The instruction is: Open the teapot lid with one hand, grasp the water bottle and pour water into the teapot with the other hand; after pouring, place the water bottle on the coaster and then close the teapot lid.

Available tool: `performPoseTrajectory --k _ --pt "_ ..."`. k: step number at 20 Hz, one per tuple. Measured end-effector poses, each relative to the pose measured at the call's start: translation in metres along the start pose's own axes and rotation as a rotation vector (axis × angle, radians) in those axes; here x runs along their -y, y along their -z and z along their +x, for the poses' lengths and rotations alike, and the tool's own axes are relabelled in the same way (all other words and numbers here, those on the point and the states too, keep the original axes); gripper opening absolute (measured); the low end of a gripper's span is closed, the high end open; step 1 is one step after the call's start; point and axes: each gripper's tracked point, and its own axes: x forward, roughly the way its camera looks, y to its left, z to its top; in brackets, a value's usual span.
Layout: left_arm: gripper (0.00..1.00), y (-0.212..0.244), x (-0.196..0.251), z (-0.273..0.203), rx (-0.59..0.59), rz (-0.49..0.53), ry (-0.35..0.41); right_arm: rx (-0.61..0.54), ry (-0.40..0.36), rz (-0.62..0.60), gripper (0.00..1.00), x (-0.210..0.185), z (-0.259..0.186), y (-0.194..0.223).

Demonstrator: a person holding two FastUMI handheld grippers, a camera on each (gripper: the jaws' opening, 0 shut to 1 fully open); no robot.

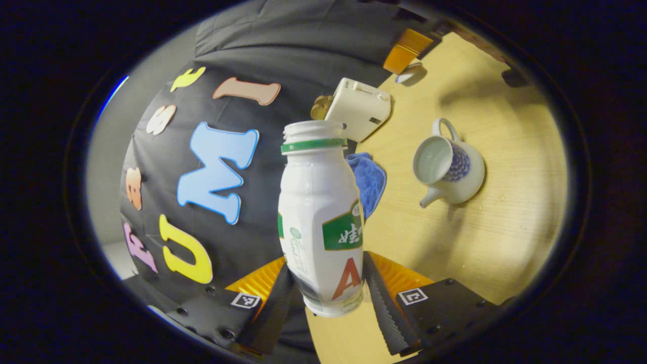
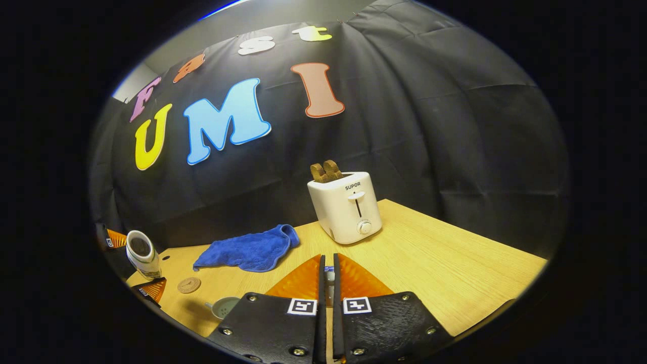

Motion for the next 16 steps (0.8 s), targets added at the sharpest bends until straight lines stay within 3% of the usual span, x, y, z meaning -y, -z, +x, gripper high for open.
performPoseTrajectory --k 6,15,16 --pt "0.92 0.029 0.01 -0.002 -0.041 -0.33 0.022 -0.004 -0.071 -0.007 0.05 -0.02 0.001 0.005" --pt "0.92 0.058 0.018 -0.01 -0.065 -0.69 0.066 -0.025 -0.249 0.029 0.05 -0.071 -0.009 0.014" --pt "0.84 0.062 0.015 -0.012 -0.068 -0.71 0.062 -0.03 -0.262 0.016 0.05 -0.076 -0.011 0.017"
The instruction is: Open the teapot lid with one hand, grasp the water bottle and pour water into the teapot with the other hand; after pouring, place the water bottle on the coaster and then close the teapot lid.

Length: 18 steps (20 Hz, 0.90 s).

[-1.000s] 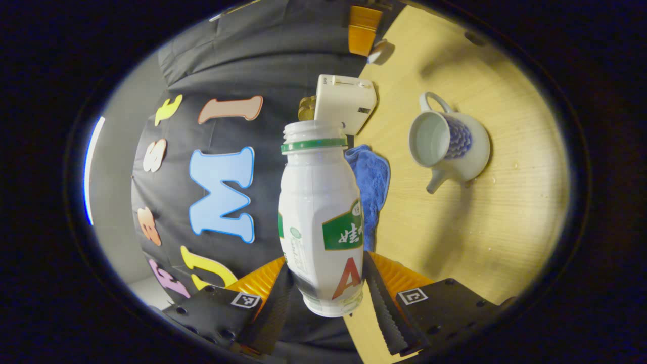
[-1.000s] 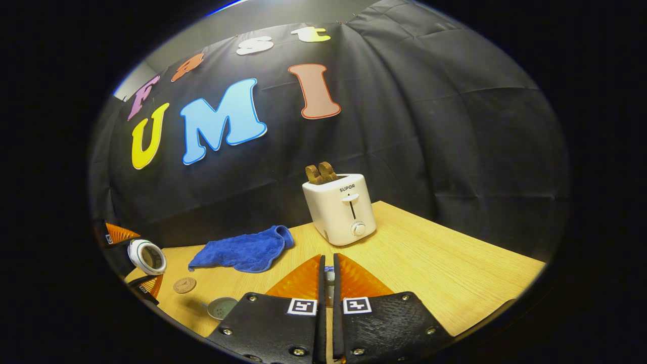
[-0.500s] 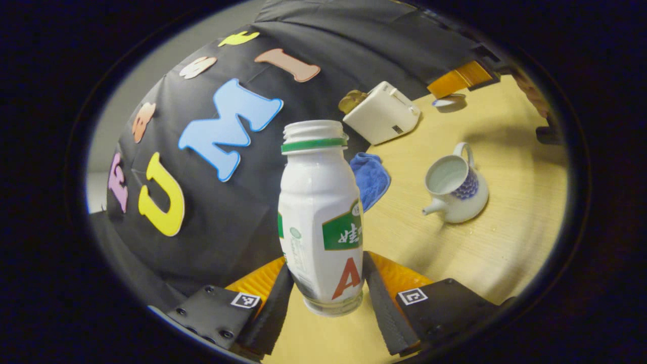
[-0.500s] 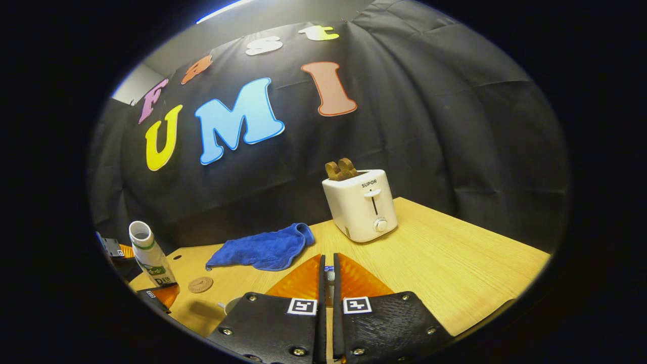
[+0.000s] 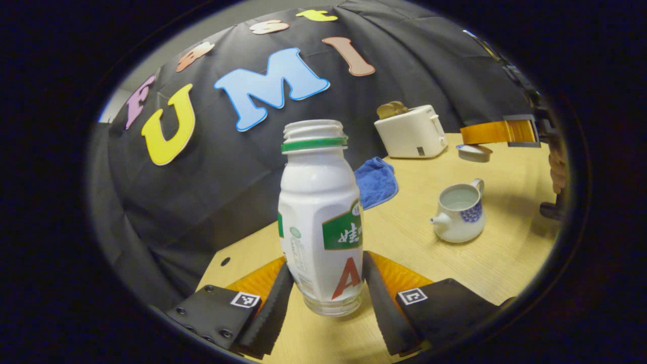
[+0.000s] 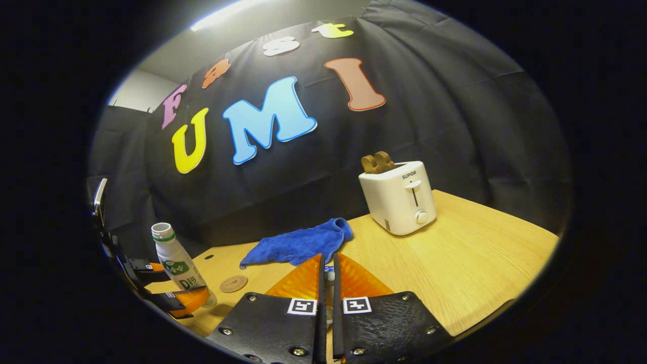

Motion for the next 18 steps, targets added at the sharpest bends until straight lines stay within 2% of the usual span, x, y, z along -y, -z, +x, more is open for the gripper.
performPoseTrajectory --k 1,2,3,4,7,9,10,11,15,16,18 --pt "0.84 0.0 -0.006 -0.001 0.003 -0.015 -0.01 -0.007 -0.011 -0.017 0.05 -0.005 0.0 0.003" --pt "0.92 0.001 -0.012 -0.003 0.005 -0.026 -0.02 -0.016 -0.024 -0.034 0.05 -0.012 0.001 0.007" --pt "0.84 0.001 -0.016 -0.005 0.007 -0.039 -0.026 -0.024 -0.04 -0.05 0.05 -0.019 0.002 0.01" --pt "0.84 0.003 -0.018 -0.004 0.006 -0.053 -0.027 -0.033 -0.056 -0.066 0.05 -0.026 0.001 0.014" --pt "0.92 0.008 -0.025 -0.007 0.002 -0.094 -0.021 -0.058 -0.092 -0.112 0.05 -0.041 0.001 0.023" --pt "0.92 0.011 -0.026 -0.01 0.003 -0.128 -0.011 -0.058 -0.113 -0.135 0.05 -0.049 0.001 0.026" --pt "0.84 0.012 -0.026 -0.011 0.003 -0.143 -0.007 -0.057 -0.115 -0.149 0.05 -0.051 0.0 0.026" --pt "0.84 0.013 -0.027 -0.013 0.003 -0.158 -0.003 -0.059 -0.113 -0.165 0.05 -0.051 0.001 0.028" --pt "0.84 0.011 -0.027 -0.02 0.016 -0.216 0.017 -0.081 -0.116 -0.186 0.05 -0.054 0.004 0.037" --pt "0.92 0.011 -0.028 -0.022 0.021 -0.229 0.019 -0.083 -0.116 -0.192 0.05 -0.055 0.004 0.038" --pt "0.92 0.008 -0.028 -0.024 0.028 -0.248 0.022 -0.079 -0.111 -0.206 0.05 -0.056 0.005 0.038"
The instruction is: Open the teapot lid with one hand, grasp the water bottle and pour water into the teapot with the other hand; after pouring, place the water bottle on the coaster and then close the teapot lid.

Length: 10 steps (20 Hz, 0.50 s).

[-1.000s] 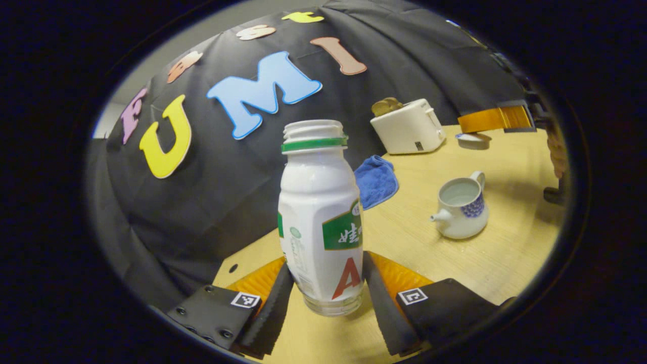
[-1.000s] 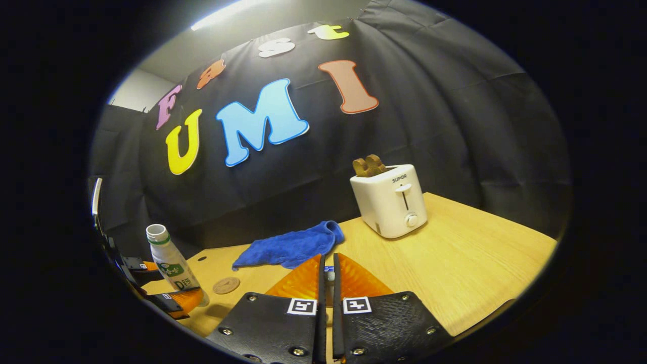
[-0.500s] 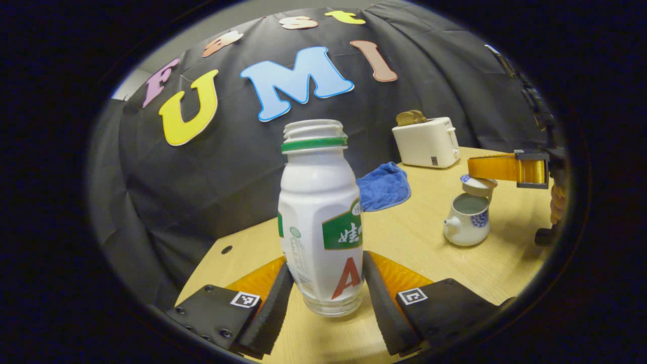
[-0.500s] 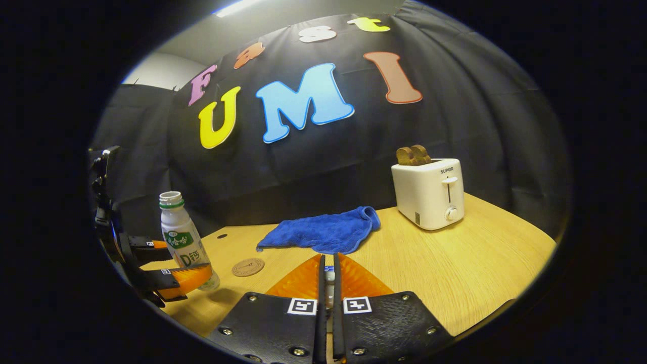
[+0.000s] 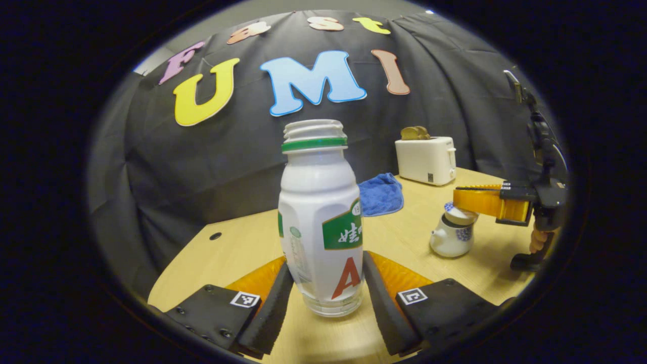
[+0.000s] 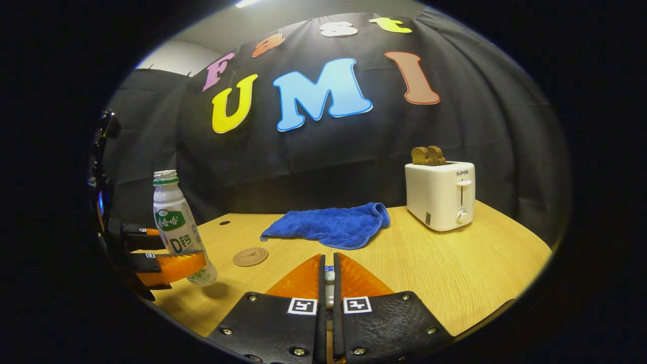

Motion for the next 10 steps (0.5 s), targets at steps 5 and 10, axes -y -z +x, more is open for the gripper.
performPoseTrajectory --k 5,10 --pt "0.79 0.006 -0.004 -0.006 -0.003 -0.027 0.007 -0.006 0.005 -0.012 0.05 -0.001 0.003 0.002" --pt "0.91 0.009 -0.01 -0.005 -0.012 -0.038 0.004 -0.028 0.02 -0.024 0.05 0.001 0.007 0.009"
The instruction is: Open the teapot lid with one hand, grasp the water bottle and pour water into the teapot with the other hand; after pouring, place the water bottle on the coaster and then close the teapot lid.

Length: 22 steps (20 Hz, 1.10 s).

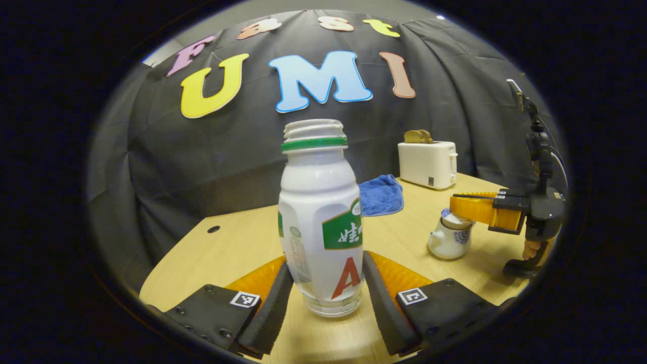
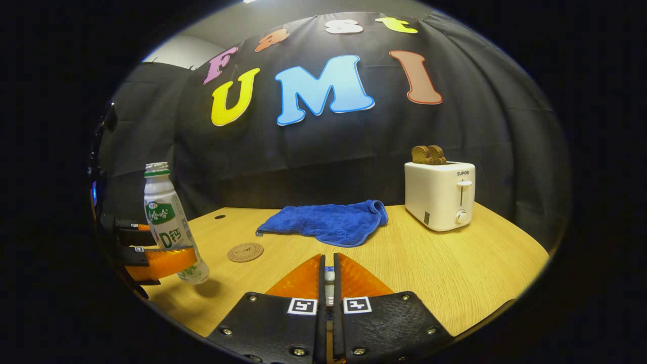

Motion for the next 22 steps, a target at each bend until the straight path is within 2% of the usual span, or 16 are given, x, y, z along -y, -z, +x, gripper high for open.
performPoseTrajectory --k 16,20,21,22 --pt "0.91 -0.002 -0.009 0.001 -0.001 -0.001 -0.012 -0.018 0.026 -0.079 0.05 -0.003 0.0 0.008" --pt "0.91 -0.003 -0.013 0.004 0.008 -0.015 -0.014 -0.002 0.04 -0.105 0.12 -0.002 -0.003 0.004" --pt "0.84 -0.003 -0.017 0.006 0.011 -0.018 -0.018 0.017 0.044 -0.11 0.17 -0.001 -0.004 -0.001" --pt "0.77 -0.005 -0.02 0.009 0.016 -0.023 -0.019 0.04 0.052 -0.111 0.3 0.0 -0.004 -0.006"
